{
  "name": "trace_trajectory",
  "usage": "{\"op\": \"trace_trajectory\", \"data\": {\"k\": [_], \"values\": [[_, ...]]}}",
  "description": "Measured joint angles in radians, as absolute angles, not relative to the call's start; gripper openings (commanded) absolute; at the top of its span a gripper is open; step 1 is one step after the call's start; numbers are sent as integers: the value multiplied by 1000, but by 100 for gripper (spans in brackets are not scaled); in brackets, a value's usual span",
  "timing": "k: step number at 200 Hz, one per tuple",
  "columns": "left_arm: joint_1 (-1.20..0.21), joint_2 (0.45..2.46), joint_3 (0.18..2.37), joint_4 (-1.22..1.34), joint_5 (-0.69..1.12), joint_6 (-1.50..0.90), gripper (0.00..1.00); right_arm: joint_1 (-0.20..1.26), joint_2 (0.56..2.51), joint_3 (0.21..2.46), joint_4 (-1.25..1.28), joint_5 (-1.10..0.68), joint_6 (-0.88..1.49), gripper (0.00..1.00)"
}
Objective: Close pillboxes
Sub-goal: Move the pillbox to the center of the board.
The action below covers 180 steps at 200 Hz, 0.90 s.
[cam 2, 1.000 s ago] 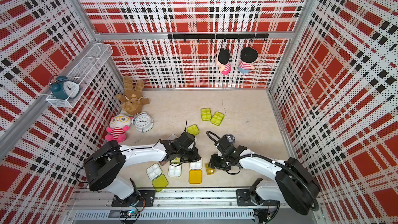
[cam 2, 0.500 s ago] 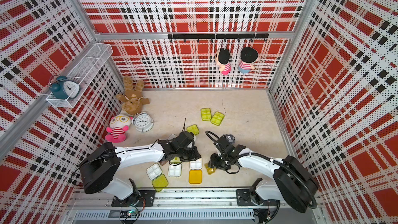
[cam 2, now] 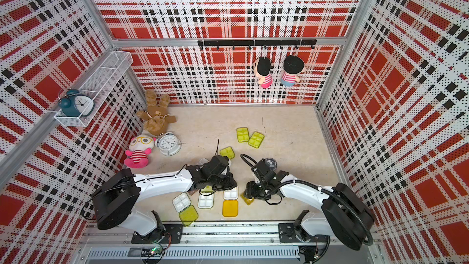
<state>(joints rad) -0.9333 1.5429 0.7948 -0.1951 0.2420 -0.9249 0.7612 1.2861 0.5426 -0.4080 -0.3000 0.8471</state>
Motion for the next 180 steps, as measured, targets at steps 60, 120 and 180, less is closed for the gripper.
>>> {"op": "trace_trajectory", "data": {"k": [60, 120, 180], "values": [[-957, 1543, 842, -179, 247, -975, 27, 749, 1240, 575, -491, -190, 826, 69], [-1029, 1562, 834, -115, 254, -1055, 27, 652, 1097, 590, -547, -180, 801, 70], [-1047, 1639, 833, -87, 253, -1075, 24, 575, 1090, 590, -625, -192, 744, 70]]}}
